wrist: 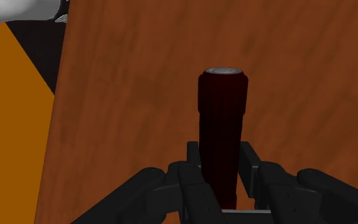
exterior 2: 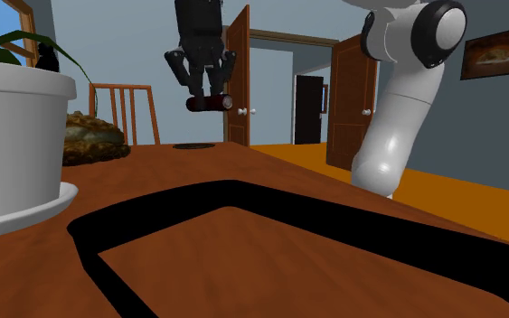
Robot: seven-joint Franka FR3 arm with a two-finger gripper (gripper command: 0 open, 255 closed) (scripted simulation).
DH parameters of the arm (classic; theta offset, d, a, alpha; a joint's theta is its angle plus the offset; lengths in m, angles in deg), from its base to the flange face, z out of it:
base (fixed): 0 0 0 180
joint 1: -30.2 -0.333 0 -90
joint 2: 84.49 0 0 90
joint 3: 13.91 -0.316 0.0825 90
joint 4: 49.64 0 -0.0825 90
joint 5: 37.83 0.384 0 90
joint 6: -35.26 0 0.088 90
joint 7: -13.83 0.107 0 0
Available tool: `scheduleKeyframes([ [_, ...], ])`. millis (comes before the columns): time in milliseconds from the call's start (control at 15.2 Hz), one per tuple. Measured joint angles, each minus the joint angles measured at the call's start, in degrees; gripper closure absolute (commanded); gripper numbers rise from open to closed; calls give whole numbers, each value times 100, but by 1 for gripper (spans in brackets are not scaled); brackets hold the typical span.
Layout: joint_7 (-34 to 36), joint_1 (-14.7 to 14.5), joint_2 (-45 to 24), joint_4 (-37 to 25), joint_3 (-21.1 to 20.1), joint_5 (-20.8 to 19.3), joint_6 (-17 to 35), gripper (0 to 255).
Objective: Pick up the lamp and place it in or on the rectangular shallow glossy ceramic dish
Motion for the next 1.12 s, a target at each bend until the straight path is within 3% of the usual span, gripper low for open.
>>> scheduleKeyframes([
  [330, 781, -164, -151, -206, -586, 106, -104, 255],
  [660, 1771, -280, -708, -752, -1417, -68, -289, 255],
  [924, 2829, -533, -1641, -1371, -2302, -643, -488, 255],
  [1122, 3809, -1184, -2587, -1918, -2719, -1361, -732, 255],
])
